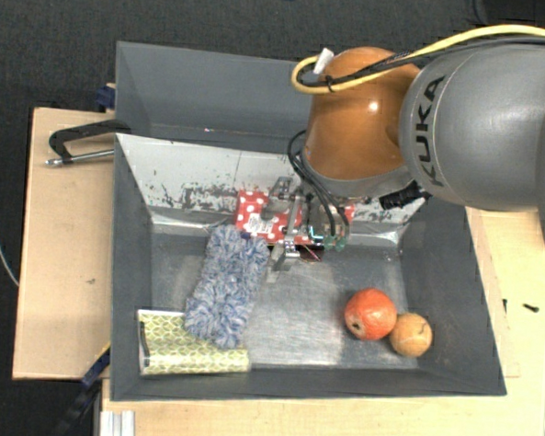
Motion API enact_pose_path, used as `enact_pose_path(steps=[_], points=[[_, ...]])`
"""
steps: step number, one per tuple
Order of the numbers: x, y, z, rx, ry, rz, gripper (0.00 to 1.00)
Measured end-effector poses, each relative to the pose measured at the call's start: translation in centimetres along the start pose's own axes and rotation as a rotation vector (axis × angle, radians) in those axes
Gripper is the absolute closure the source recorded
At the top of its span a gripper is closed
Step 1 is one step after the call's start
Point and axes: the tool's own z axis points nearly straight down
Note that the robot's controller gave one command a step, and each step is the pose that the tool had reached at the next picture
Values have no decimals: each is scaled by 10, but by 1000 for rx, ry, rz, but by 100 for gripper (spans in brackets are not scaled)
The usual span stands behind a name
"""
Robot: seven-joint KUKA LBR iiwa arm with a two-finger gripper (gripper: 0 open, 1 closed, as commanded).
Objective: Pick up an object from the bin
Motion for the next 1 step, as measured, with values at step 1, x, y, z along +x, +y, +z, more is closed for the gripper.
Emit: enact_pose_path(steps=[1], points=[[1,7,16,-1,-21,-13,0]])
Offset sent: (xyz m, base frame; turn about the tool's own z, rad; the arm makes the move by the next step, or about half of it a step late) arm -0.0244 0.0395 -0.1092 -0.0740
